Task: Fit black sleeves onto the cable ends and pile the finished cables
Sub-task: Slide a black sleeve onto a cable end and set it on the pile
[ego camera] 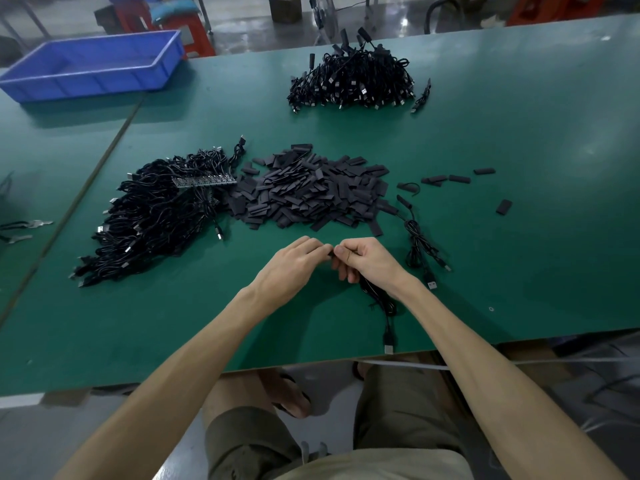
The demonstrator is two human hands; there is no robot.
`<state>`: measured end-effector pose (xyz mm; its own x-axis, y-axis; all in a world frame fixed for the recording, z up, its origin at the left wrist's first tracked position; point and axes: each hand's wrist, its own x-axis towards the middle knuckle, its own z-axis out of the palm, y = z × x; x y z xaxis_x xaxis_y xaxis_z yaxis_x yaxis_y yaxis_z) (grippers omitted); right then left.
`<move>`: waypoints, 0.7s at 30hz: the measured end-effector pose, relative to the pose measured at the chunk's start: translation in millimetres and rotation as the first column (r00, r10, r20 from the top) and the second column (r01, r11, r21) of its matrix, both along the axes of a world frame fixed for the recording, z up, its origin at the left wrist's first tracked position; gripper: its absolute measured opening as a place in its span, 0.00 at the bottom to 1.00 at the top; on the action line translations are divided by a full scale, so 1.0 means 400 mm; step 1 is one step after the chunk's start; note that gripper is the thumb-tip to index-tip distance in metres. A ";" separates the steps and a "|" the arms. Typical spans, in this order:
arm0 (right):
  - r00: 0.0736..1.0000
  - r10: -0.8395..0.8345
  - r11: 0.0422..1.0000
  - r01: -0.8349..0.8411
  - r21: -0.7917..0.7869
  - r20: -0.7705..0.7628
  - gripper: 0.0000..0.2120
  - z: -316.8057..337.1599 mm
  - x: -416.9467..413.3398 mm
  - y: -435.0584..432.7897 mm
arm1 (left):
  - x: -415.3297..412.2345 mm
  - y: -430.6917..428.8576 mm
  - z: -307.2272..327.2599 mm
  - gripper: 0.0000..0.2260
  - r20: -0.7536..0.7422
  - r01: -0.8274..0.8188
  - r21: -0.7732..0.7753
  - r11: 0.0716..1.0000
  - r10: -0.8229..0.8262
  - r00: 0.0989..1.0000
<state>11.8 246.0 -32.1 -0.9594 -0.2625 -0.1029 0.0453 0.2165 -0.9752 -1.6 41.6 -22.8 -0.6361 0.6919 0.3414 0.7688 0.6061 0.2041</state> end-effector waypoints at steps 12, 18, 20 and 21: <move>1.000 -0.003 1.000 0.003 0.012 0.003 0.15 0.003 -0.001 -0.005 | -0.004 -0.002 -0.022 0.07 -0.063 0.016 0.017 1.000 -0.015 0.998; 1.000 -0.008 1.000 0.009 -0.017 0.008 0.15 0.009 0.006 -0.002 | -0.006 0.010 -0.015 0.09 0.191 -0.085 0.173 0.981 0.051 0.980; 1.000 -0.018 0.999 0.019 -0.041 0.014 0.15 0.008 0.006 -0.002 | -0.013 0.007 -0.011 0.08 0.457 -0.254 0.337 0.907 0.079 0.886; 1.000 -0.025 0.998 0.025 -0.052 0.017 0.15 0.007 0.006 -0.002 | -0.015 0.006 -0.011 0.09 0.576 -0.335 0.406 0.850 0.047 0.816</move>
<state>14.2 245.3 -29.3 -0.9641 -0.2439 -0.1054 0.0662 0.1635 -0.9843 -7.8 43.9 -27.3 -0.9119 0.3792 0.1572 0.3284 0.4443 0.8335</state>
